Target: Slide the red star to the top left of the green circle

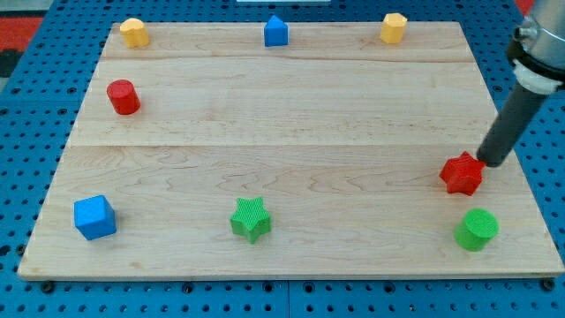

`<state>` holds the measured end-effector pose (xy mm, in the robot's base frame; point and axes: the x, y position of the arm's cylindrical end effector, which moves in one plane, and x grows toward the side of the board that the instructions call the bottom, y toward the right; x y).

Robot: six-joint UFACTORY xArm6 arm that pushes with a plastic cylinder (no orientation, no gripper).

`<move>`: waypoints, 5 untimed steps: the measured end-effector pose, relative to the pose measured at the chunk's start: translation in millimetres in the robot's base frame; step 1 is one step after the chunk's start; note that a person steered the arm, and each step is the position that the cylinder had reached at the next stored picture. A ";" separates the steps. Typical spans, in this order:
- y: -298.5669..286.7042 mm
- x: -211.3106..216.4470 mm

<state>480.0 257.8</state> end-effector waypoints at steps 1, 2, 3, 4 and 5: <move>1.9 0.9; 4.5 4.3; 5.5 7.7; -32.0 7.8; -53.3 7.4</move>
<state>487.4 204.5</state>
